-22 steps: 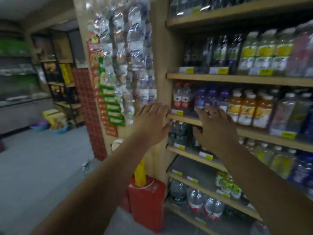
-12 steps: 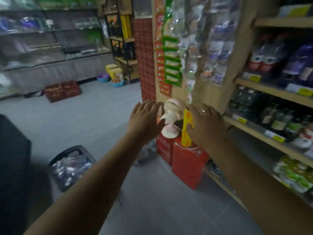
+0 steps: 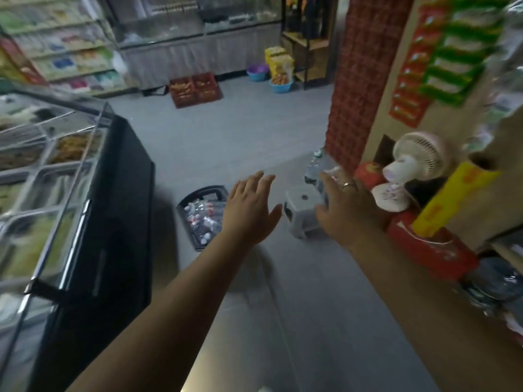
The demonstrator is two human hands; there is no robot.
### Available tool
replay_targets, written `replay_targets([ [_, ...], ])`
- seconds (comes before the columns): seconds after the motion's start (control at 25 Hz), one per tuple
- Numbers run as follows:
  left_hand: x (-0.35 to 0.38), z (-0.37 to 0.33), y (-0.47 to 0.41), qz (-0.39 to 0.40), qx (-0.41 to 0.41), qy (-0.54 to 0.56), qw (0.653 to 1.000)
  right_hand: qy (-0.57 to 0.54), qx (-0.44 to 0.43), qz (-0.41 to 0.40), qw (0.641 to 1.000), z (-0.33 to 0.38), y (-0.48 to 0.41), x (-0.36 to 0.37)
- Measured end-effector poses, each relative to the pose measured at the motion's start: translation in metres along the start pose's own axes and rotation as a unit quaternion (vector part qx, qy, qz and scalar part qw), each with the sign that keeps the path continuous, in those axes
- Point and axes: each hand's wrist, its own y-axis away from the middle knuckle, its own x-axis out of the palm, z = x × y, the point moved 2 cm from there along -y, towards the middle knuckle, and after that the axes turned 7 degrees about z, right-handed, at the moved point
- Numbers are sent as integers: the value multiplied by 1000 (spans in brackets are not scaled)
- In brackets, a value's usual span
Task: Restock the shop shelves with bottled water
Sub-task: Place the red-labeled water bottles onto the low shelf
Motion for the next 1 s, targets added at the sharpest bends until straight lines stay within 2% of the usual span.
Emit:
replay_targets([
  [0.4, 46, 172, -2, 41, -164, -5, 986, -36, -86, 127, 988, 113, -113, 125],
  [0.8, 78, 279, -95, 62, -293, 19, 954, -53, -180, 211, 959, 148, -296, 207],
  [1.0, 92, 330, -135, 71, -338, 58, 937, -61, -193, 253, 946, 171, -363, 245],
])
